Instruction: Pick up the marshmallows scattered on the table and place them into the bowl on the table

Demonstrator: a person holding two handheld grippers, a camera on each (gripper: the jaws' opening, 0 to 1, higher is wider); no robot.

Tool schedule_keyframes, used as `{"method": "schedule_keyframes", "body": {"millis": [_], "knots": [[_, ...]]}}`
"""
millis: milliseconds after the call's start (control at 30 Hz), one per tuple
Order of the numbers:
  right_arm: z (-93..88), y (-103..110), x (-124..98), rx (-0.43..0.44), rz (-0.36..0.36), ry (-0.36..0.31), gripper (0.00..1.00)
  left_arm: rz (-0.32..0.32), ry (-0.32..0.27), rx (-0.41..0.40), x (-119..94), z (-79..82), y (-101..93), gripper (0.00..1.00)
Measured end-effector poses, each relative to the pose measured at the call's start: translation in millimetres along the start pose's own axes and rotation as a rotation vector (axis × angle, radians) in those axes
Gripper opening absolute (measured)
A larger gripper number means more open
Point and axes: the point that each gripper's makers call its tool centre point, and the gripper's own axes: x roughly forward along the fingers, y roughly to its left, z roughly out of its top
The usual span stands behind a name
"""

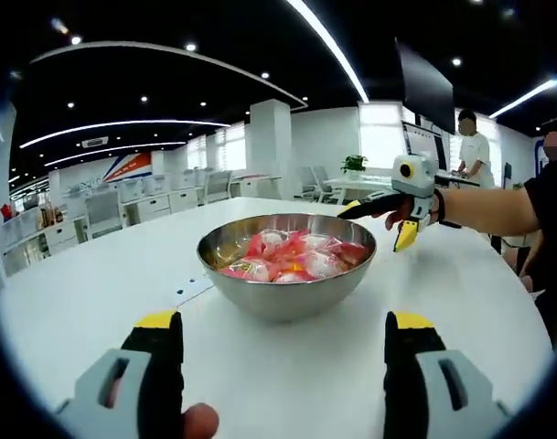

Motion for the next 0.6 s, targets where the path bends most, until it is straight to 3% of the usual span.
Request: {"method": "schedule_keyframes", "body": {"millis": [300, 600], "knots": [[12.7, 13.7, -43.4, 0.024, -0.085, -0.027, 0.64, 0.071, -0.034, -0.023, -47.5, 15.8, -16.8, 0.91], [16.9, 33.4, -92.8, 0.064, -0.18, -0.004, 0.58, 0.175, -0.006, -0.043, -102.2, 19.3, -38.1, 0.9]]}}
